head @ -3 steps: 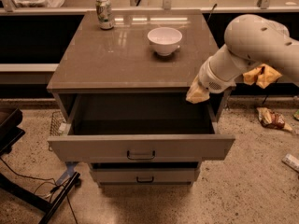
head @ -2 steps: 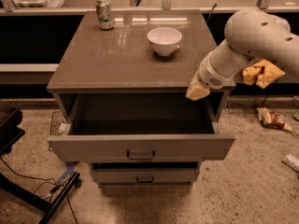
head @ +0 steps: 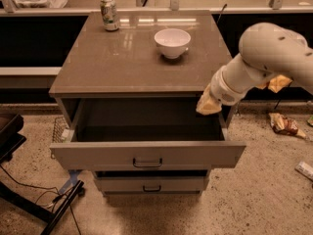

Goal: Open top drawer

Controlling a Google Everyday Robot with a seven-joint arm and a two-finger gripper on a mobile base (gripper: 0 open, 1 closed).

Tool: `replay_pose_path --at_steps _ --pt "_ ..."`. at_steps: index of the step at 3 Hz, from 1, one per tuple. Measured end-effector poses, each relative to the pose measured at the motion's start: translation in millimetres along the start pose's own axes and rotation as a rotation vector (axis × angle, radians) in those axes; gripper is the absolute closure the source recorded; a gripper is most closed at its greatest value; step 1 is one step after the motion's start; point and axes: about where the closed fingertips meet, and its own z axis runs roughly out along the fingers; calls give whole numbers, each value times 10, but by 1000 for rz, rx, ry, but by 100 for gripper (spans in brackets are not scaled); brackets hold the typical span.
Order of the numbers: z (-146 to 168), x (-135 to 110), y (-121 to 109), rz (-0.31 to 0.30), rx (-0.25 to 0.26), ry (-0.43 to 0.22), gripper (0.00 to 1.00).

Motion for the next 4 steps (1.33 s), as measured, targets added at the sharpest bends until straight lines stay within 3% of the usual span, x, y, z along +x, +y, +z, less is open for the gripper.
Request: replay_pose_path --at_steps 1,2,3,4 --pt "38 137 339 9 -16 -22 100" --pt "58 179 400 13 -23 -20 100" --pt "331 227 249 9 -4 10 100" --pt "883 408 13 -3 19 10 100"
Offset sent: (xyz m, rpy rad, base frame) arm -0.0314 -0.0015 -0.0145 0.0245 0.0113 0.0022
